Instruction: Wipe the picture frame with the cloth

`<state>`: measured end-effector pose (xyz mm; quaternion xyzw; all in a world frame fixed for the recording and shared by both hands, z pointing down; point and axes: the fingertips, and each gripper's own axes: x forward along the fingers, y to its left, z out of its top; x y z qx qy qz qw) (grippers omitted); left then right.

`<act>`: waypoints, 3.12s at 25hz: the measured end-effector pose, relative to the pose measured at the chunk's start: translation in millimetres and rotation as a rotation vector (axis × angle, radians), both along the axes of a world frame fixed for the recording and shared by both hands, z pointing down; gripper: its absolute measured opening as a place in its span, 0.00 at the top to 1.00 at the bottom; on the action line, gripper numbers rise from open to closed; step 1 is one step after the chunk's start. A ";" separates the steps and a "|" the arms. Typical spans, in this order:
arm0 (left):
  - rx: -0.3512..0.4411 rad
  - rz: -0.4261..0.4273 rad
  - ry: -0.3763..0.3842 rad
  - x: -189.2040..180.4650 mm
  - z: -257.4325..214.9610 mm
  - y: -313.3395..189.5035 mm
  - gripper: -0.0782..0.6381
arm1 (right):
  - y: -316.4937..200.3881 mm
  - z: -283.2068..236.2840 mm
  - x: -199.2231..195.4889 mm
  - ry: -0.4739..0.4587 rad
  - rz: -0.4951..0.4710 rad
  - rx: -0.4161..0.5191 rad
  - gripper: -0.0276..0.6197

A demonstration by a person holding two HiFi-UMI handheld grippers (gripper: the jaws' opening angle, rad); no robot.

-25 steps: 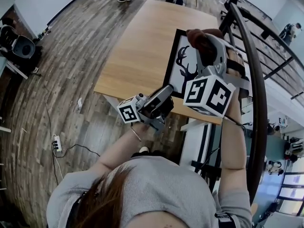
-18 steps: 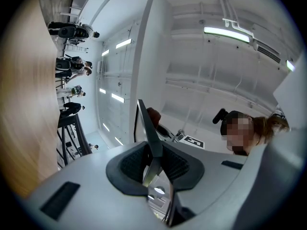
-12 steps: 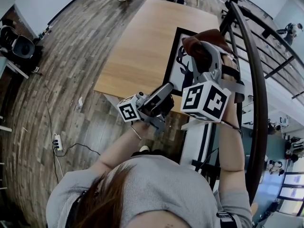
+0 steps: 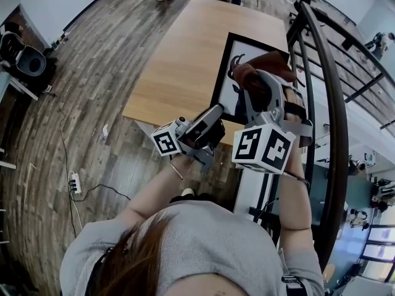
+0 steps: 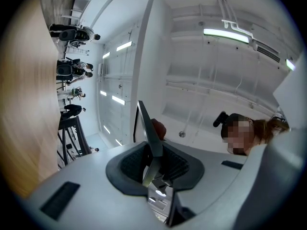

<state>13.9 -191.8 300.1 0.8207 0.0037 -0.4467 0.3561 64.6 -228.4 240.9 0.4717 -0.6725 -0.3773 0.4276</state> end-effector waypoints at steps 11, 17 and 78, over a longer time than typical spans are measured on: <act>-0.005 -0.008 0.017 -0.6 -3.8 0.8 0.79 | 24.0 24.9 -7.8 0.011 -0.036 -0.052 0.75; -0.021 -0.022 0.011 -3.7 -3.1 -2.8 0.79 | 35.5 39.1 -12.6 0.023 -0.059 -0.097 0.75; -0.044 -0.005 0.093 -1.1 -0.4 1.9 0.79 | -48.4 -62.6 68.3 0.057 0.069 0.169 0.75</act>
